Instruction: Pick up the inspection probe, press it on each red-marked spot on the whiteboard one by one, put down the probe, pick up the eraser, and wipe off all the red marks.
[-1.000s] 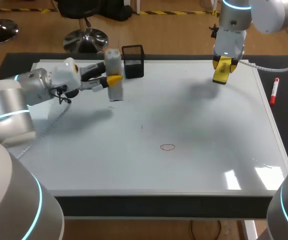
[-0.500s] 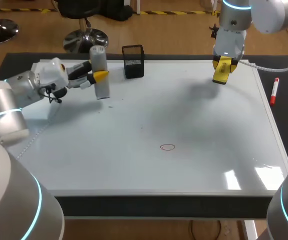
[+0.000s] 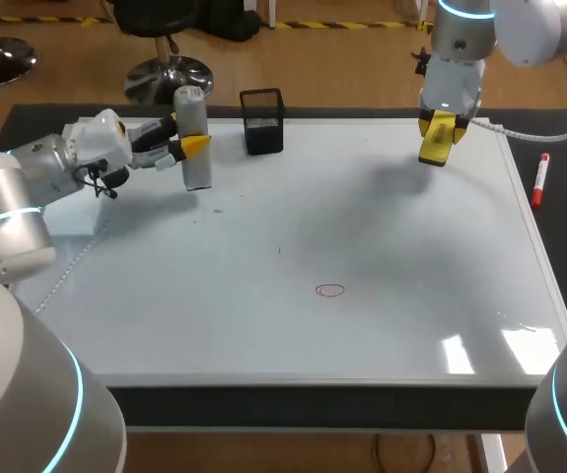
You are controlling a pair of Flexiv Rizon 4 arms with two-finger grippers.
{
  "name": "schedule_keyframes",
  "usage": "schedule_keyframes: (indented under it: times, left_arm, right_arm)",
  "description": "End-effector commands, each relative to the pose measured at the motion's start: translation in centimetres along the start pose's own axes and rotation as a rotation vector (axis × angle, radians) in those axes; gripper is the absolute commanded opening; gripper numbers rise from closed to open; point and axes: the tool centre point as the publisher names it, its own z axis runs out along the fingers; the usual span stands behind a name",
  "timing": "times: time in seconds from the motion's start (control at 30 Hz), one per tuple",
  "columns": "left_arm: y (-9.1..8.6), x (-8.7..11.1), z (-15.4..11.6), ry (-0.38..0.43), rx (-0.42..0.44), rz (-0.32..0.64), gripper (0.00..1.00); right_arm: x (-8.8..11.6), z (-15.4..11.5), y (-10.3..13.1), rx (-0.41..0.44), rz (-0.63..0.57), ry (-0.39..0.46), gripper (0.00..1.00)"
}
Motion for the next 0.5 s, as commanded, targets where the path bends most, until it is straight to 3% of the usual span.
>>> schedule_keyframes:
  times: [0.03, 0.5]
  left_arm:
    - [-0.55, 0.17, 0.28, 0.011, -0.005, 0.011, 0.00]
    - [-0.76, 0.56, 0.52, 0.033, -0.023, 0.019, 0.00]
  right_arm:
    - [0.03, -0.13, -0.05, 0.001, -0.002, 0.004, 0.00]
    - [0.03, -0.13, -0.05, 0.001, -0.002, 0.004, 0.00]
